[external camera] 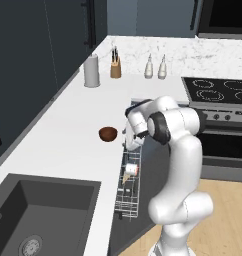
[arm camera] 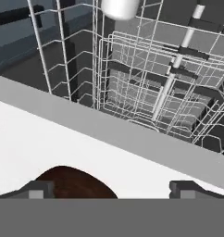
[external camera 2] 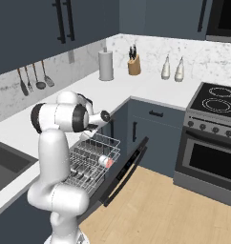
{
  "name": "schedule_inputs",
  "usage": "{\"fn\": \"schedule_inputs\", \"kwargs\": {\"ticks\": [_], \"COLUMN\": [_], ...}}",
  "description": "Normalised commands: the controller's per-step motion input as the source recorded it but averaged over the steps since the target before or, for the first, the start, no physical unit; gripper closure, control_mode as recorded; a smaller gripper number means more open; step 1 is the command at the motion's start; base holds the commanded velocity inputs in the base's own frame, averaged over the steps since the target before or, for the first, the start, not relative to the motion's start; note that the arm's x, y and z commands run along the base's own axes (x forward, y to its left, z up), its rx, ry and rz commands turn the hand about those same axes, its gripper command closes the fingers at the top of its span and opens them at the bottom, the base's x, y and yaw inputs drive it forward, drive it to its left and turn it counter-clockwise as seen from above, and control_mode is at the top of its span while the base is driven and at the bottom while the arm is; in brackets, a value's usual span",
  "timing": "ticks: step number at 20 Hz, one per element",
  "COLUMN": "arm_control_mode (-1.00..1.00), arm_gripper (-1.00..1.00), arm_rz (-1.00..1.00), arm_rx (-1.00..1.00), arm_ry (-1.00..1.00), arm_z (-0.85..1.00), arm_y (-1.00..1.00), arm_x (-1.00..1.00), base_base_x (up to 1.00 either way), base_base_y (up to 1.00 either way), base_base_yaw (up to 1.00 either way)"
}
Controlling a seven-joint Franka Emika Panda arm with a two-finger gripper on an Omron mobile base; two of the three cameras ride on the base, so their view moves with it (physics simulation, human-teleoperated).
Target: Pick up the cup and bowl from the counter, place them in the dishwasher, and close the dishwasher door.
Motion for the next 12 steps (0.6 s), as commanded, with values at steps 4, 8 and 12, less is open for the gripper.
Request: {"fn": "schedule_inputs", "kwargs": {"ticks": [4,8,12], "arm_control_mode": [-1.00,-1.00,-1.00], "arm_gripper": [-1.00,-1.00,-1.00], "arm_rz": [0.00,0.00,0.00], "arm_rx": [-0.09,-0.07,-0.09], "arm_ry": [0.07,0.10,0.15], "arm_z": [0.52,0.42,0.16], "arm_y": [0.41,0.47,0.50], "arm_x": [0.00,0.10,0.15], "base_base_x": [0.00,0.00,0.00], "base_base_y": [0.00,0.00,0.00], "base_base_yaw": [0.00,0.00,0.00]}}
